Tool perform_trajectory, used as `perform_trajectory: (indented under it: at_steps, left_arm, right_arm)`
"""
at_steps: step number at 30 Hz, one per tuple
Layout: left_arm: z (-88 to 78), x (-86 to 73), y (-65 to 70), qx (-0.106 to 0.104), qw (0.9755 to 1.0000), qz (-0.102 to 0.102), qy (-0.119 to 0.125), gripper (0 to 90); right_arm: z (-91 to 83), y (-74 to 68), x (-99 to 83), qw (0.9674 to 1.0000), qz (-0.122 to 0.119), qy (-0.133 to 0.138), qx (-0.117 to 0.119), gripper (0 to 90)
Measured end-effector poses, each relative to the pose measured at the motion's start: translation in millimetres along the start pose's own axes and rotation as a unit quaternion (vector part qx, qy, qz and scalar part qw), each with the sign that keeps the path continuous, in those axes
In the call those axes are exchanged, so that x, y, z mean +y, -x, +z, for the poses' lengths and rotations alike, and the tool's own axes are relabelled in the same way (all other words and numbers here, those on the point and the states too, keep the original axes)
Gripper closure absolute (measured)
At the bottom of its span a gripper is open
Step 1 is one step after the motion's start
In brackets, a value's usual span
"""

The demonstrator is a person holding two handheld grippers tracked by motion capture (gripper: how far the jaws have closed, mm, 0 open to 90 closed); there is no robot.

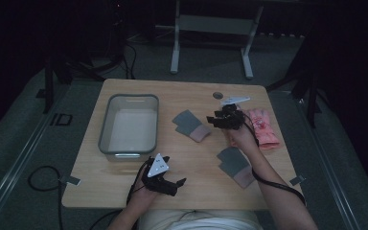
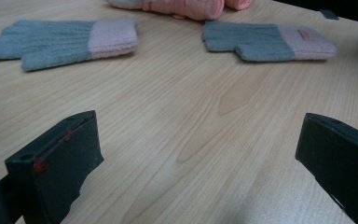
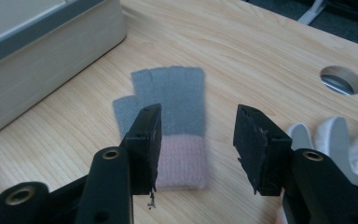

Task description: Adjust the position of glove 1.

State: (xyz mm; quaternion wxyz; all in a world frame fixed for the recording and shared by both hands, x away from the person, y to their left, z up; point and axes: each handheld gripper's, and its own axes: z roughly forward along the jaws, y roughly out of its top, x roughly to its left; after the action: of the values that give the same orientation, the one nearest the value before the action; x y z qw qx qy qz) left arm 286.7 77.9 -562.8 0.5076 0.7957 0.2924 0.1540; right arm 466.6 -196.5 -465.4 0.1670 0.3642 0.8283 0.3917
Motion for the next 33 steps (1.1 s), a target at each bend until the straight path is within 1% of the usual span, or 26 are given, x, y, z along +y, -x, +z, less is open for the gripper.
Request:
perform_trajectory:
  at_steps: [3, 5, 7, 8, 11, 13, 14, 15, 17, 20, 23, 25, 26, 29, 31, 33]
  left_arm:
    - [-0.2, 0.0, -0.2, -0.001, 1.0, 0.0, 0.0, 0.0]
    - [0.0, 0.0, 0.2, -0.001, 1.0, 0.001, 0.0, 0.0]
    - [0.1, -0.1, 0.5, 0.0, 1.0, 0.001, 0.001, 0.0]
    - [0.1, 0.0, 0.5, 0.0, 1.0, 0.001, 0.0, 0.0]
    - [0.4, 0.0, 0.4, -0.002, 1.0, -0.001, -0.001, 0.0]
    - [0.6, 0.2, 0.4, -0.002, 1.0, 0.0, -0.002, 0.0]
    - [0.7, 0.2, 0.4, -0.003, 1.0, 0.001, -0.002, 0.0]
    - [0.7, 0.2, 0.5, -0.003, 1.0, 0.001, -0.002, 0.0]
    - [0.7, 0.2, 0.5, -0.003, 1.0, 0.0, -0.002, 0.0]
    - [0.5, 0.1, 0.8, -0.003, 1.0, 0.0, -0.002, 0.0]
    - [0.6, 0.1, 1.0, -0.002, 1.0, 0.0, -0.003, 0.0]
    - [0.6, 0.1, 0.9, -0.003, 1.0, 0.001, -0.003, 0.0]
    - [0.6, 0.1, 1.0, -0.003, 1.0, 0.0, -0.002, 0.0]
    - [0.4, 0.1, 0.9, -0.002, 1.0, 0.001, -0.002, 0.0]
    - [0.4, 0.0, 0.9, -0.003, 1.0, 0.001, -0.002, 0.0]
    - [0.3, 0.0, 0.5, -0.002, 1.0, -0.001, -0.001, 0.0]
  right_arm:
    - [8.6, -4.1, 1.6, 0.9999, -0.011, -0.005, 0.004, 52.2]
    - [14.5, -5.8, 2.7, 0.9997, -0.015, -0.013, 0.015, 56.6]
    - [17.6, -6.9, 3.0, 0.9996, -0.017, -0.018, 0.014, 57.3]
    - [24.5, -8.7, 3.4, 0.9993, -0.022, -0.024, 0.015, 58.1]
    - [33.7, -9.6, 3.8, 0.9992, -0.024, -0.03, 0.014, 58.5]
    - [39.4, -9.9, 4.9, 0.9989, -0.024, -0.039, 0.012, 63.9]
    - [42.0, -10.5, 6.0, 0.9987, -0.025, -0.045, 0.007, 64.9]
    - [44.6, -11.2, 7.2, 0.9985, -0.026, -0.048, 0.007, 64.8]
    - [49.7, -13.0, 9.3, 0.9983, -0.026, -0.05, 0.014, 66.2]
    - [58.9, -15.0, 10.2, 0.9973, -0.04, -0.057, 0.021, 66.0]
    - [68.9, -15.5, 7.9, 0.9963, -0.051, -0.067, 0.02, 67.8]
    - [71.7, -15.8, 6.8, 0.996, -0.055, -0.069, 0.017, 67.8]
    - [76.9, -15.7, 5.0, 0.9944, -0.067, -0.079, 0.019, 67.7]
    - [81.5, -14.2, 4.4, 0.9931, -0.077, -0.086, 0.021, 66.5]
    - [84.2, -11.7, 5.7, 0.9931, -0.074, -0.088, 0.023, 65.7]
    - [87.3, -10.1, 6.5, 0.9933, -0.07, -0.087, 0.029, 65.7]
